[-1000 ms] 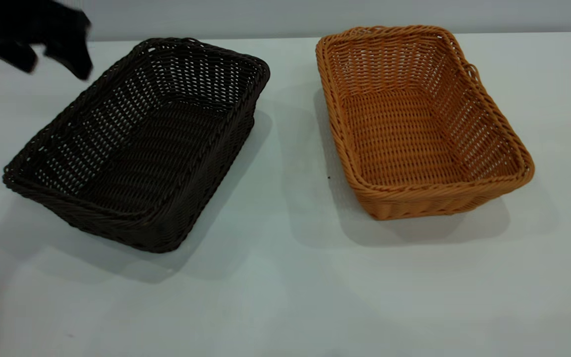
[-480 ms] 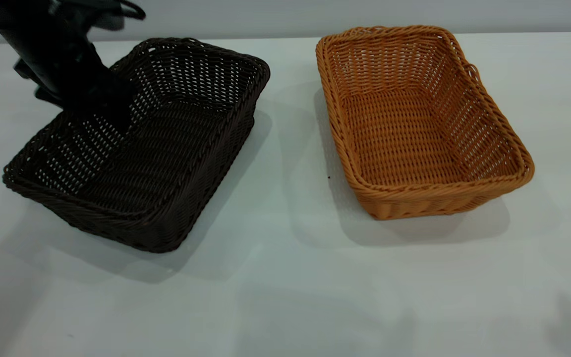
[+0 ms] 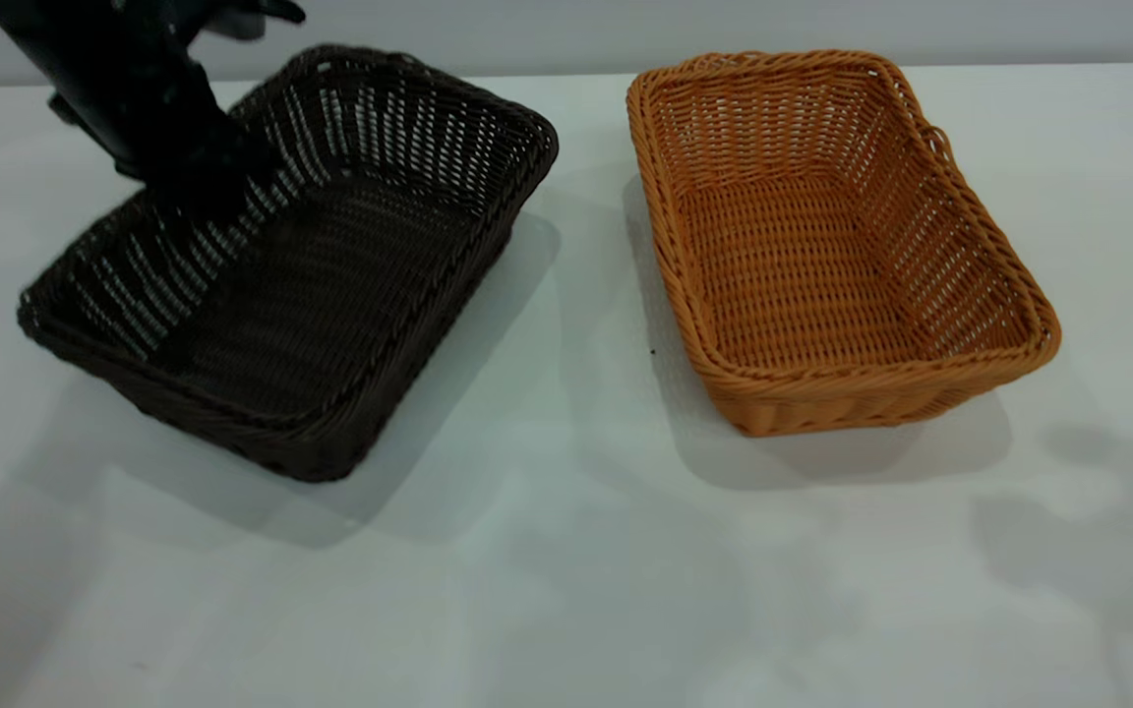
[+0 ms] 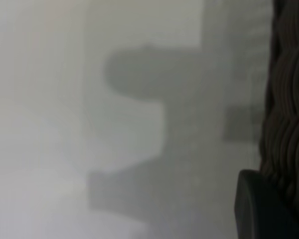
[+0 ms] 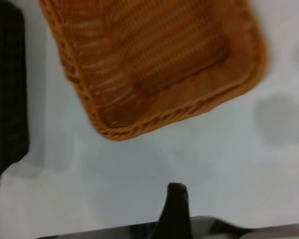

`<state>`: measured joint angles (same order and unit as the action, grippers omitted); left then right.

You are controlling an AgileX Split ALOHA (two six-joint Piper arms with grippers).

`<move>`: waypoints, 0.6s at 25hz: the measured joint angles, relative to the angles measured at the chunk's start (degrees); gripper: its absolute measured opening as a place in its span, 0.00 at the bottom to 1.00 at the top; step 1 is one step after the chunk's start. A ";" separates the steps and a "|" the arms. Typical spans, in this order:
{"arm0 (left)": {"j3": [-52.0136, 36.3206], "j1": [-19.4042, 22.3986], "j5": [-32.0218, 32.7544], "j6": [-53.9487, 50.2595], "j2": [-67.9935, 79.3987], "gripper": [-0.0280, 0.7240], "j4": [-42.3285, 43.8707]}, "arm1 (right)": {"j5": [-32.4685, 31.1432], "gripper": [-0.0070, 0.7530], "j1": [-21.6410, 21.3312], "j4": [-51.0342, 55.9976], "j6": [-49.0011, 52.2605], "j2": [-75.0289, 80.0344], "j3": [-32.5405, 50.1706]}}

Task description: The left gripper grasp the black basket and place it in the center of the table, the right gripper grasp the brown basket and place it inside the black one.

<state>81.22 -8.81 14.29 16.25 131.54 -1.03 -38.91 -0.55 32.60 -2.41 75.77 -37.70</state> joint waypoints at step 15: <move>0.00 0.00 -1.50 2.78 -7.76 0.15 1.83 | 1.74 0.79 0.00 37.76 -21.99 29.26 -0.74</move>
<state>81.22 -8.81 12.79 19.03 123.78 0.79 -37.18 -0.55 70.37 -24.40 105.03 -38.44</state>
